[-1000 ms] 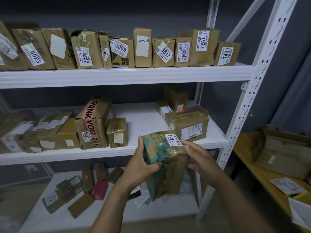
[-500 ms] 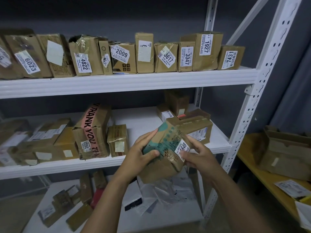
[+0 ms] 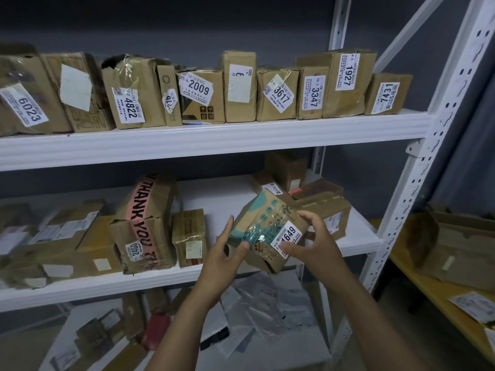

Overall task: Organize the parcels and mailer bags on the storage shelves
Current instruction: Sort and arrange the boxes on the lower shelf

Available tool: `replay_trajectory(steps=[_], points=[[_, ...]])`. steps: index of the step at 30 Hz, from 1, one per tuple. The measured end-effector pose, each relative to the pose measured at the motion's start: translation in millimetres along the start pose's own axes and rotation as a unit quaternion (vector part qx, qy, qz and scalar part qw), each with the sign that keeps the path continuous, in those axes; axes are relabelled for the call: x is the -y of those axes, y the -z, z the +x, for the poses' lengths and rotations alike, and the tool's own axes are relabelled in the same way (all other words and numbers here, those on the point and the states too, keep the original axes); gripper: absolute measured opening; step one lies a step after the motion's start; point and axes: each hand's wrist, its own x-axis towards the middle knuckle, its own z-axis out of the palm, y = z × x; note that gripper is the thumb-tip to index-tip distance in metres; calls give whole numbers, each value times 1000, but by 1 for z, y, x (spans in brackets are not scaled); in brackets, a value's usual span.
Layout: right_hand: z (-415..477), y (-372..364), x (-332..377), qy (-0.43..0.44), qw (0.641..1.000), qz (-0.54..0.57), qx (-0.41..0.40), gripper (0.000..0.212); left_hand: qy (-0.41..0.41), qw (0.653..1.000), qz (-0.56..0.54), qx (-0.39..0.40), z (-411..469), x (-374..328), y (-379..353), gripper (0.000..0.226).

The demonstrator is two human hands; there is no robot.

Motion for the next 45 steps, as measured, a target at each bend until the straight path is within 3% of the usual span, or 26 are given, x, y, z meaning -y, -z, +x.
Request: replay_trajectory(steps=[4, 6, 8, 12, 16, 18, 21, 24, 33, 38, 40, 42, 45], points=[[16, -8, -8, 15, 1000, -4, 0, 60, 29, 995, -92, 5, 11, 1, 8, 80], [24, -14, -10, 23, 999, -24, 20, 61, 14, 994, -102, -27, 19, 0, 12, 70], [37, -23, -17, 21, 998, -55, 37, 74, -16, 995, -79, -56, 28, -2, 14, 63], [67, -35, -38, 37, 983, -165, 66, 102, -23, 997, -20, -75, 44, 5, 15, 75], [85, -42, -41, 37, 983, -136, 113, 111, -4, 996, -6, -88, 57, 10, 15, 86], [94, -44, -47, 27, 987, -97, 125, 113, 1, 995, 32, -98, 64, 9, 16, 78], [105, -46, -56, 21, 989, -77, 122, 110, -16, 990, 97, -98, 70, 9, 16, 56], [113, -46, -62, 18, 989, -65, 135, 92, -24, 989, 105, -99, 73, 11, 15, 48], [125, -51, -73, 20, 982, -77, 173, 79, 14, 979, 162, -126, 70, 33, 13, 71], [129, -57, -77, 43, 971, -139, 190, 77, 23, 950, 251, -185, 62, 49, 8, 95], [129, -60, -79, 57, 965, -167, 193, 74, 34, 908, 350, -227, 62, 55, 14, 99], [130, -64, -79, 74, 956, -196, 207, 70, 37, 861, 441, -249, 63, 60, 21, 96], [133, -68, -78, 94, 943, -226, 224, 64, 16, 837, 497, -229, 63, 71, 27, 83]])
